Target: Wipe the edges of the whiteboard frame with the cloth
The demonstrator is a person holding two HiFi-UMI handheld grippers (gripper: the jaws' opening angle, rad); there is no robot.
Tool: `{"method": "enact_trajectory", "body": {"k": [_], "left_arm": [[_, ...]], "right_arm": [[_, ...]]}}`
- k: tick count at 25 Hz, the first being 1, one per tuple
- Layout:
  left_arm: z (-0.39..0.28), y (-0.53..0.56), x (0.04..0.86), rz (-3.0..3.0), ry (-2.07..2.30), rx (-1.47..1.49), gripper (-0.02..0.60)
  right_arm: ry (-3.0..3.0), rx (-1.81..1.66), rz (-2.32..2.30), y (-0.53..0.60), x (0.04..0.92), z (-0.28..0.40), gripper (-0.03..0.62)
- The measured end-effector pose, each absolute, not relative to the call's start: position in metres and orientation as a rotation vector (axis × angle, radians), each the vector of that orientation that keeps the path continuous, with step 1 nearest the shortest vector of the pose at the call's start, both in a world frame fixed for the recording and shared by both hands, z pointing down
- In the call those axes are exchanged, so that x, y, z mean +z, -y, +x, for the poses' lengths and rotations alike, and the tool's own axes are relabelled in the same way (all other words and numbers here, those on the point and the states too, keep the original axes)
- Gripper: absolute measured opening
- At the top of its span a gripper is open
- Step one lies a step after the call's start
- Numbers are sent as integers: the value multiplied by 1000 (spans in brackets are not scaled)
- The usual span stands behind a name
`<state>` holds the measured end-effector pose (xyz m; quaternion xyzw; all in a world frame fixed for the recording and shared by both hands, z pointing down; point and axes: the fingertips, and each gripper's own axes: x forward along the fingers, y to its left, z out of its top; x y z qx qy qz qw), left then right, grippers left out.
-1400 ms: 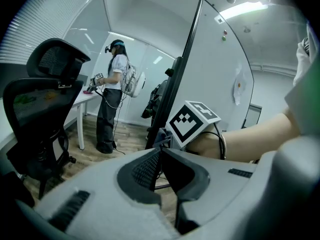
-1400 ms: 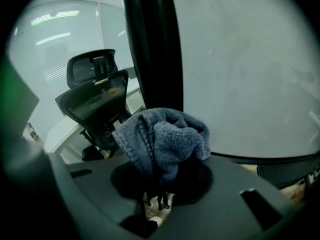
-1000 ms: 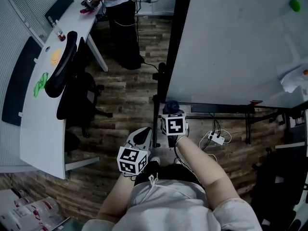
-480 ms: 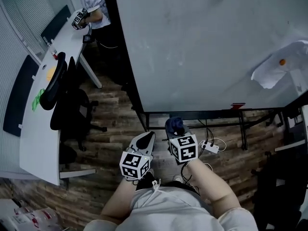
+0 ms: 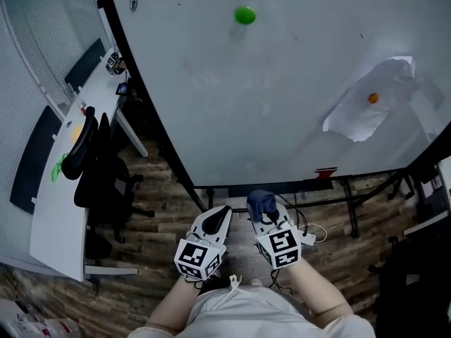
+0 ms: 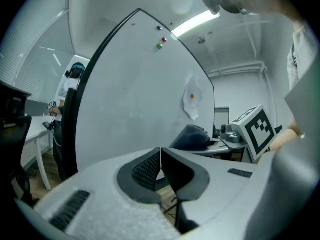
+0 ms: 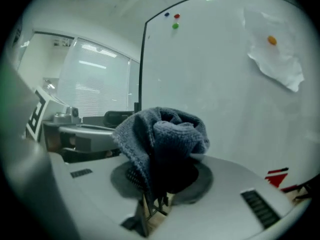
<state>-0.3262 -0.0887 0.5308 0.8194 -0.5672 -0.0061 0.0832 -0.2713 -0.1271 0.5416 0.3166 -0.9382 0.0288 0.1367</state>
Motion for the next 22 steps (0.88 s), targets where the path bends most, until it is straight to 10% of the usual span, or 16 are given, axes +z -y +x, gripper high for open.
{"method": "enact_trajectory", "body": {"k": [22], "left_arm": [[-304,63,491,2553,1656,3,20]], "right_arm": [[2734,138,997,110,504,-231,75]]}}
